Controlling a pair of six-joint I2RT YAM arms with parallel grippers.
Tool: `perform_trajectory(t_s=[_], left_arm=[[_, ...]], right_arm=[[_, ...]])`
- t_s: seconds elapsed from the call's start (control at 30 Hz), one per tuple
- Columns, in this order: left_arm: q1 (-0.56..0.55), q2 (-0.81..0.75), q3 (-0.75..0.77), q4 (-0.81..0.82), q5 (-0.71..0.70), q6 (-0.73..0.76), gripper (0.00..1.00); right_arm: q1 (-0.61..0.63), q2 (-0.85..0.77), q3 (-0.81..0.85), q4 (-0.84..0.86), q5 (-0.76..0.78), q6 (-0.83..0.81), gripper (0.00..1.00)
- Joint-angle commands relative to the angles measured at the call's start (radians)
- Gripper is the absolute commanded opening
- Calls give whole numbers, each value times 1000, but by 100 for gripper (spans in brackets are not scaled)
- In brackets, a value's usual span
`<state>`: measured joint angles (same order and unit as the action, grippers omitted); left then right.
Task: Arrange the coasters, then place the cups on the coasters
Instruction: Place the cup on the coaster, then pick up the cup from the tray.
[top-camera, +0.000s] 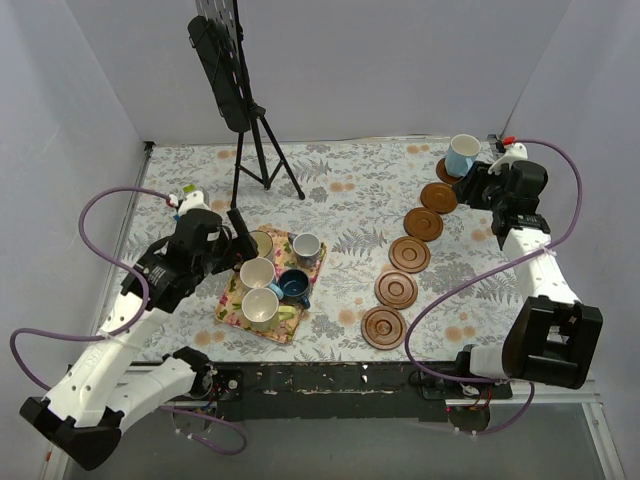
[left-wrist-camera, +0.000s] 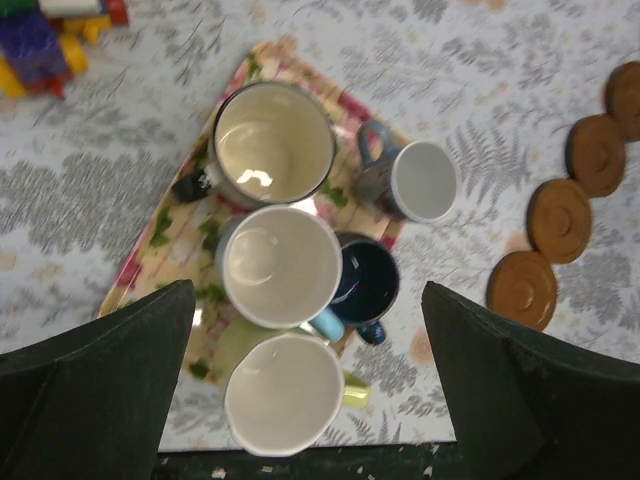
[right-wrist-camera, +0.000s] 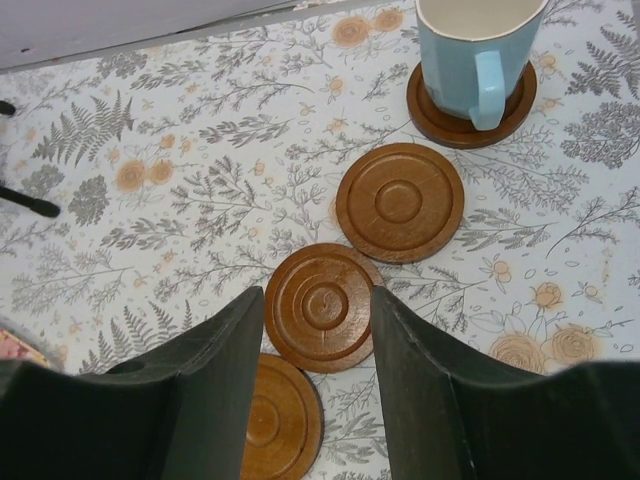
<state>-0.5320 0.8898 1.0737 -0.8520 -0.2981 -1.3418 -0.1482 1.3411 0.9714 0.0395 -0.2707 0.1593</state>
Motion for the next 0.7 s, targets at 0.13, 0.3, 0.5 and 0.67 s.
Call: perform_trajectory(t_s=[0.13, 0.3, 0.5, 0.67], left_arm=[[3, -83, -55, -309, -26, -140, 93], [3, -74, -133, -286, 34, -152, 89], [3, -32, -212, -271, 39, -154, 85], [3, -26, -241, -239, 74, -158, 82]], right_arm=[[4, -95, -19, -85, -71, 26, 52], [4, -175, -75, -134, -94, 14, 52], [4, -237, -108, -176, -74, -10, 52], [4, -235, -122, -176, -91, -4, 52]])
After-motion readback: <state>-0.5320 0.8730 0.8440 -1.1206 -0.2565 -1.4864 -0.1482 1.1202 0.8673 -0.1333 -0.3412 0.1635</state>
